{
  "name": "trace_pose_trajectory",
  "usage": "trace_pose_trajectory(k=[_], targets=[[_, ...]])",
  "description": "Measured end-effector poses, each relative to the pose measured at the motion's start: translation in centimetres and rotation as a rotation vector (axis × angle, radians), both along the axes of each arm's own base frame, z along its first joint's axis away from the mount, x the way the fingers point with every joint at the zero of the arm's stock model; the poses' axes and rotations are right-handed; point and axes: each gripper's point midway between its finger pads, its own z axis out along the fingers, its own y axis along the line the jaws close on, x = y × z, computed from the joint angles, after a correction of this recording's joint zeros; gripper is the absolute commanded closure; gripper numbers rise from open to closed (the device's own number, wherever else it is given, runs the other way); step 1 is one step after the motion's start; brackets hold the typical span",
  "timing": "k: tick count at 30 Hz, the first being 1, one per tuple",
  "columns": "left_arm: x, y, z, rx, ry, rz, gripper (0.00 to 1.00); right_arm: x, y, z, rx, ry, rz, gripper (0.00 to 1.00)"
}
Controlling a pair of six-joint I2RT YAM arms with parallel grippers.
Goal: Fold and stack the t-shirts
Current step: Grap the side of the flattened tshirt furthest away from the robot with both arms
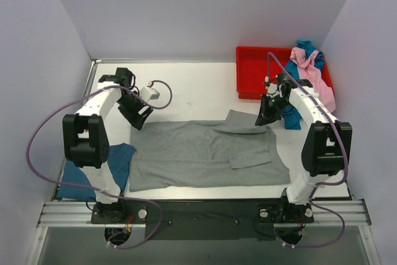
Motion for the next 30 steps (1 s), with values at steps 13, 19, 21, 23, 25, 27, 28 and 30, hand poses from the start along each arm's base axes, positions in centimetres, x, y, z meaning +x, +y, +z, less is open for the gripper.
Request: trace_pose_trajectory(k=[13, 19, 21, 23, 25, 27, 28, 30], targets=[[4.4, 1.2, -5.4, 0.08, 0.036, 0.025, 0.41, 0.0, 1.7, 0.0, 0.014, 0.005, 0.051, 1.0], [2.7, 1.0, -6.6, 0.073, 0.11, -0.017, 0.4, 0.1, 1.7, 0.0, 0.014, 0.004, 0.05, 1.0], [2.4, 0.9, -6.9, 0.072, 0.119, -0.019, 0.46, 0.1, 1.7, 0.0, 0.014, 0.004, 0.05, 1.0], [2.3, 0.9, -7.1, 0.078, 0.123, -0.013, 0.55, 0.1, 1.7, 0.0, 0.014, 0.004, 0.05, 1.0], [2.4, 0.8, -7.1, 0.077, 0.122, 0.0, 0.56, 0.1, 1.8, 0.0, 0.019, 0.004, 0.051, 1.0], [2.7, 0.8, -7.0, 0.074, 0.118, 0.011, 0.6, 0.1, 1.8, 0.1, 0.022, 0.004, 0.051, 1.0], [2.9, 0.7, -7.1, 0.073, 0.114, 0.016, 0.6, 0.1, 1.8, 0.1, 0.022, 0.004, 0.051, 1.0], [3.0, 0.7, -7.1, 0.071, 0.11, 0.019, 0.6, 0.1, 1.9, 0.1, 0.026, 0.004, 0.051, 1.0]])
